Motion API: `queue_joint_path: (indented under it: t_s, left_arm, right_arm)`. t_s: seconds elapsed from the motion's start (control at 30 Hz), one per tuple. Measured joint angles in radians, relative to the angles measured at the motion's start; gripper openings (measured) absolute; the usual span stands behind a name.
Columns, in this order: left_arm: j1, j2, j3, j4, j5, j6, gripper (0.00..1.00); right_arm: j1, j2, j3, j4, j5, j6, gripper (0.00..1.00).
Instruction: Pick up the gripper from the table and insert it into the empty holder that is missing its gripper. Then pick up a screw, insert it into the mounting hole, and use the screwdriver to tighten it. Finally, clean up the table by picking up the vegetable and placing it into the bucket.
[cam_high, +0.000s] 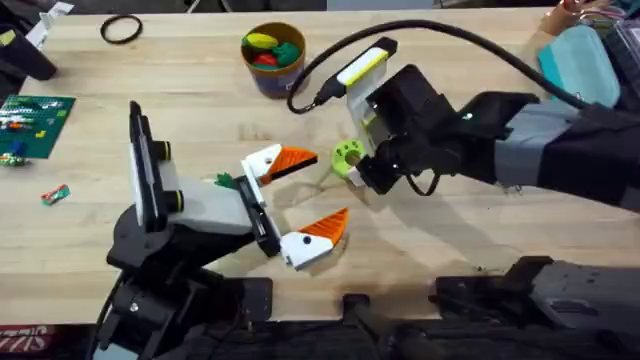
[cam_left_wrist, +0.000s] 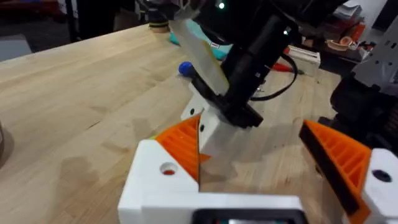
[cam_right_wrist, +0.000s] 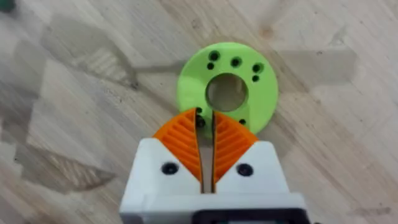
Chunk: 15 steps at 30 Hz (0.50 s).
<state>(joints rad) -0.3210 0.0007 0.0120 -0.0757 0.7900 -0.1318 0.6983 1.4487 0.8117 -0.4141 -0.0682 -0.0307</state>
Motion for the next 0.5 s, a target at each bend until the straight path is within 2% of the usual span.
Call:
queue_joint_path:
  t_s: [0.1, 0.23, 0.33, 0.5]
  left_arm:
    - [0.000, 0.000, 0.000, 0.000, 0.000, 0.000, 0.986]
    - [0.000, 0.000, 0.000, 0.000, 0.000, 0.000, 0.986]
    - [0.000, 0.000, 0.000, 0.000, 0.000, 0.000, 0.986]
    - [0.000, 0.000, 0.000, 0.000, 0.000, 0.000, 0.986]
  right_arm:
    - [0.000, 0.000, 0.000, -0.008, -0.001, 0.000, 0.164]
    - [0.000, 0.000, 0.000, -0.011, -0.004, -0.009, 0.239]
    - [0.000, 0.000, 0.000, -0.023, -0.004, -0.030, 0.242]
    - [0.000, 0.000, 0.003, -0.040, -0.004, -0.070, 0.167]
